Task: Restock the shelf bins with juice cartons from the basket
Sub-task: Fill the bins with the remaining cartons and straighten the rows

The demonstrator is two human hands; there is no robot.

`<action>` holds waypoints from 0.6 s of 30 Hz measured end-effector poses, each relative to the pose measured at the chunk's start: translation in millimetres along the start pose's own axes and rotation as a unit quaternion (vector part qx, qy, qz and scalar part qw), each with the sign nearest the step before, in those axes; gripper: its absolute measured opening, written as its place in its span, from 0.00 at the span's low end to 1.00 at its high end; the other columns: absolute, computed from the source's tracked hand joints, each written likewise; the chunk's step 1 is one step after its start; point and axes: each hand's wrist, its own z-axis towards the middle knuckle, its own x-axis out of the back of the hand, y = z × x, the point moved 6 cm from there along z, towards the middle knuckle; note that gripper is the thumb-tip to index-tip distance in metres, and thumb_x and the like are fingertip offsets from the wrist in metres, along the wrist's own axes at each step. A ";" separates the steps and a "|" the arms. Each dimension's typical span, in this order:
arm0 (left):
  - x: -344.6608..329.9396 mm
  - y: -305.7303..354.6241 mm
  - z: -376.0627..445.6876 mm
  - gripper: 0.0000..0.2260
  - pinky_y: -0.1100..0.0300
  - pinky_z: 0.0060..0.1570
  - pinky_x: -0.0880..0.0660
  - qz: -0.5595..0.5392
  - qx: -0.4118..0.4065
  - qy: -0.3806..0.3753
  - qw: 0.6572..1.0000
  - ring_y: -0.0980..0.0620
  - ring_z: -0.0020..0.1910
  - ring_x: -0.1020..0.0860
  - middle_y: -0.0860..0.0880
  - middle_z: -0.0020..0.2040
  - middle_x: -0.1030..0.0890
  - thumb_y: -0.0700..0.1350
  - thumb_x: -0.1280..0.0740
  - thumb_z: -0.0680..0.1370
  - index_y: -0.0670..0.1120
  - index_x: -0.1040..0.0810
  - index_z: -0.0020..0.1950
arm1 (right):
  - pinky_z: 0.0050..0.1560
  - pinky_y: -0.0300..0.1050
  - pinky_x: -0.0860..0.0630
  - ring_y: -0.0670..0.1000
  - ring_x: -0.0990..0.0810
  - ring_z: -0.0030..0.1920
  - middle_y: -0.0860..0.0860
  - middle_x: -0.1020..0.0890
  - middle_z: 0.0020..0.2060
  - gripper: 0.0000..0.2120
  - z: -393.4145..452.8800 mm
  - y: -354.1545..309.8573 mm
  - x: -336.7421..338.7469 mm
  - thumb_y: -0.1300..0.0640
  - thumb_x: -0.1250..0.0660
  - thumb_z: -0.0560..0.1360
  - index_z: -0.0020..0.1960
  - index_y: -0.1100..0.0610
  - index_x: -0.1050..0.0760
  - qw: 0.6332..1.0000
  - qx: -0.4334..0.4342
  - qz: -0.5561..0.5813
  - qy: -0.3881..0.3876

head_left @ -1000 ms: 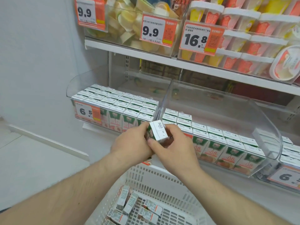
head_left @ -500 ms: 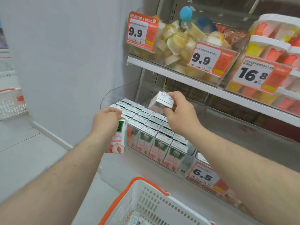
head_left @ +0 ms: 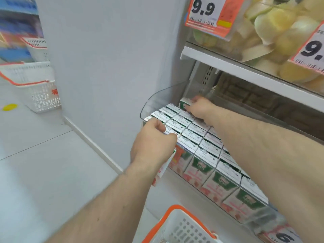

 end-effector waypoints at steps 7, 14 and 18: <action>-0.6 0.9 1.2 0.08 0.53 0.39 0.22 -0.003 0.015 -0.011 1.000 0.50 0.29 0.23 0.54 0.32 0.22 0.48 0.32 0.67 0.54 0.30 0.42 | 0.52 0.58 0.21 0.59 0.19 0.46 0.60 0.19 0.50 0.13 14.4 13.4 -26.0 0.60 0.38 0.75 0.57 0.62 0.24 0.928 -0.142 0.288 -0.187; -2.2 0.4 3.5 0.08 0.59 0.33 0.27 -0.009 0.021 -0.022 1.000 0.51 0.29 0.25 0.54 0.33 0.23 0.47 0.31 0.68 0.54 0.29 0.42 | 0.45 0.50 0.20 0.57 0.17 0.38 0.56 0.16 0.43 0.13 15.4 17.8 -26.2 0.59 0.39 0.80 0.61 0.61 0.24 0.930 -0.172 0.260 -0.194; 1.7 2.4 4.7 0.07 0.59 0.33 0.29 -0.015 0.027 -0.041 0.999 0.52 0.26 0.28 0.54 0.30 0.26 0.48 0.30 0.70 0.53 0.28 0.43 | 0.60 0.57 0.23 0.58 0.17 0.53 0.57 0.17 0.56 0.13 12.5 9.3 -20.6 0.54 0.39 0.81 0.60 0.61 0.24 0.958 -0.151 0.161 -0.181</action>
